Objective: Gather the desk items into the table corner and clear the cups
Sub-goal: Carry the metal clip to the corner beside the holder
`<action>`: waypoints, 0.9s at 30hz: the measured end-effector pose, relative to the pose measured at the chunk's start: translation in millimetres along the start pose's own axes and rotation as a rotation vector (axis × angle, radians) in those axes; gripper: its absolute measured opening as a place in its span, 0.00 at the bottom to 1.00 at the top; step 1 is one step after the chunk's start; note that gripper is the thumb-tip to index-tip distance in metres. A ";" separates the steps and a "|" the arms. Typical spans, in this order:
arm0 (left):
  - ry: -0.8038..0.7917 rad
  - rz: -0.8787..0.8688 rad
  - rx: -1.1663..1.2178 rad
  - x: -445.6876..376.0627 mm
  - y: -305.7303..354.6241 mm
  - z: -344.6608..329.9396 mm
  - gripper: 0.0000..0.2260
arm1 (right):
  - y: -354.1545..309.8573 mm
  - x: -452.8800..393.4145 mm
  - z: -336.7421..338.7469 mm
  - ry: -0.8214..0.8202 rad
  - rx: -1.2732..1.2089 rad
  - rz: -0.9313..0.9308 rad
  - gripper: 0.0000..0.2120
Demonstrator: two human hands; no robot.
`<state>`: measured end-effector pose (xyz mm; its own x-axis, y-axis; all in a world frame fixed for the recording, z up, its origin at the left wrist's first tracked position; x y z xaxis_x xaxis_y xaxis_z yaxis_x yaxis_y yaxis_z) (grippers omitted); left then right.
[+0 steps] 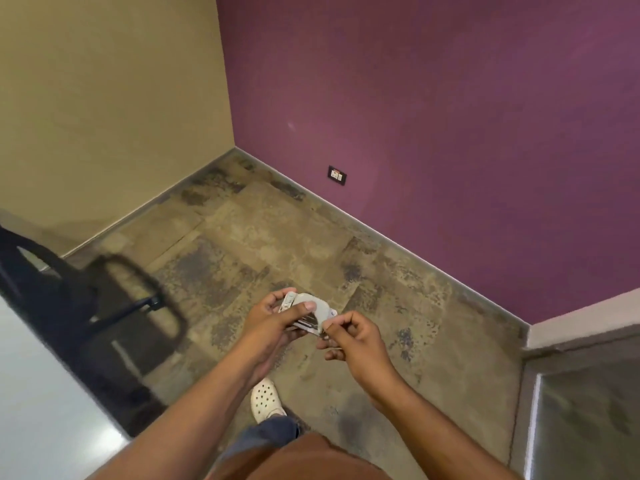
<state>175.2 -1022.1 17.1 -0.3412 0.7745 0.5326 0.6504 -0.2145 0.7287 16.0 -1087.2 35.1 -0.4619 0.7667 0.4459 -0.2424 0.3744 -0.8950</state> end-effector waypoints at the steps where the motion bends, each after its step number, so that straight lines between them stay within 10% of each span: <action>1: 0.000 -0.011 0.008 -13.7 12.1 0.8 0.22 | -11.5 -14.4 -5.6 -0.020 0.011 0.002 0.08; 27: 0.408 -0.221 0.210 -288.4 284.7 85.5 0.16 | -223.8 -445.5 -183.2 -0.601 0.063 -0.062 0.05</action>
<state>516.8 -1255.7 34.1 -0.6961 0.4830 0.5312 0.6410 0.0847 0.7629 432.3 -1417.1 34.4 -0.8419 0.3087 0.4426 -0.3257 0.3634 -0.8729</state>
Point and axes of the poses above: each hand's wrist, its own x-axis away from the middle knuckle, its own z-axis out of the back of the hand, y = z × x, the point moved 8 cm from there along -x, towards the middle knuckle, and after that the axes turned 2 degrees about -y, right-handed, at the moved point
